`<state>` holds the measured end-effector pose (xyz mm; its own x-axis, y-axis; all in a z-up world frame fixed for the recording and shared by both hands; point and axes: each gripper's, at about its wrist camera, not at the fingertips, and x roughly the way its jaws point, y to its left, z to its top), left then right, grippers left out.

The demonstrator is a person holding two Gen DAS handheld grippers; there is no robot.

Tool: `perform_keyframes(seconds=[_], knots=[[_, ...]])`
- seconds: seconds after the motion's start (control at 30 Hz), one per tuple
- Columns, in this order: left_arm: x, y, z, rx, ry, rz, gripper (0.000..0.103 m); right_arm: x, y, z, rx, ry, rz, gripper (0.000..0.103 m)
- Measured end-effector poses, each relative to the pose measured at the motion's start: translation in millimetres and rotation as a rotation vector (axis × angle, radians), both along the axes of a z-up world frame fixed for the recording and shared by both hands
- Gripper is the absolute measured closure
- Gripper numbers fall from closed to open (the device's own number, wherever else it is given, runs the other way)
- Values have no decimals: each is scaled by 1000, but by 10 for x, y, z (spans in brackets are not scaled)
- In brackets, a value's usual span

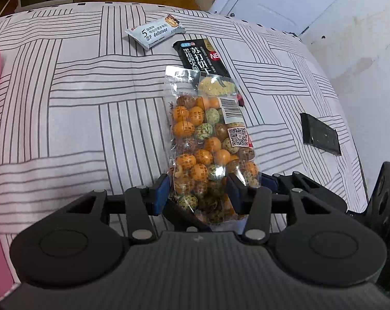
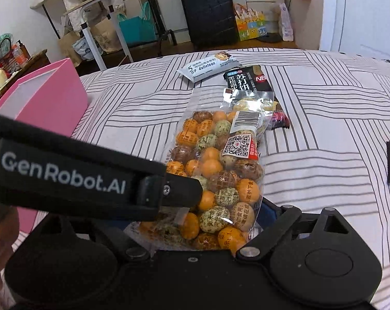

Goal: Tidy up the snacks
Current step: 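Carry the peanut bag into the pink box and open both grippers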

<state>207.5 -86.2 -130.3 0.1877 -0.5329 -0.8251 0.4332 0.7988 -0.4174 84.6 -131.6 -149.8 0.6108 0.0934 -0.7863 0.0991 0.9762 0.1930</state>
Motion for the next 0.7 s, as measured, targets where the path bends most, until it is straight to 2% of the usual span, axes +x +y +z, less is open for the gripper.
perform_keyframes(seconds=[0.5, 0.7], knots=[[-490, 306, 433, 1, -22, 12, 57, -381, 240, 403, 5, 4, 40, 8], [-802, 547, 724, 21, -37, 48, 57, -589, 408, 638, 25, 3, 89, 8]])
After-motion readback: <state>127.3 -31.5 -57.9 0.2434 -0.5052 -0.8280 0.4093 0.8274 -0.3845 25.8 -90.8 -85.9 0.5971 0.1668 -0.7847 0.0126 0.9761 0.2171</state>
